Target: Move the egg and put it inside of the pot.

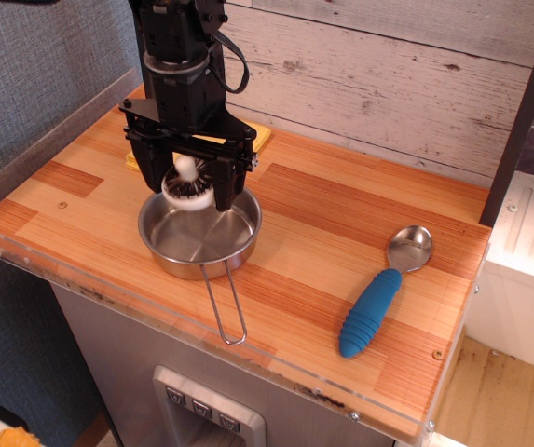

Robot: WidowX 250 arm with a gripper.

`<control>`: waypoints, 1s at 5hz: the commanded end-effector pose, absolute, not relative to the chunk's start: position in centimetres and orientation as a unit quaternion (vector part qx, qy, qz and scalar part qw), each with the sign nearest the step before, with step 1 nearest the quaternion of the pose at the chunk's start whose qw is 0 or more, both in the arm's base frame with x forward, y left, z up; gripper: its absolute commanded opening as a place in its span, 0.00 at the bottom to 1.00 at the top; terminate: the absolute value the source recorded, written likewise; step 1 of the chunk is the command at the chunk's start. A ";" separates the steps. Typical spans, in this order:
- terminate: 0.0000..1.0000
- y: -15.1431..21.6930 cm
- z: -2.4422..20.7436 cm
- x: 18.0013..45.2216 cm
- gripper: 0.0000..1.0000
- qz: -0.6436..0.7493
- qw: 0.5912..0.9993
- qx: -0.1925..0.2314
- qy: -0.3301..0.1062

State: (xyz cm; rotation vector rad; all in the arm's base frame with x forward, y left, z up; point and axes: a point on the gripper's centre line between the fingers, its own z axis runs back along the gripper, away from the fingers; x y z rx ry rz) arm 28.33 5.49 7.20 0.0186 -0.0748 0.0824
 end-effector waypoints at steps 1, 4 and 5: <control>0.00 5.2 8.9 28.9 1.00 0.041 0.997 0.020 -0.065; 0.00 4.7 11.5 29.1 1.00 0.023 0.996 0.026 -0.086; 1.00 4.7 11.5 29.1 1.00 0.023 0.996 0.026 -0.086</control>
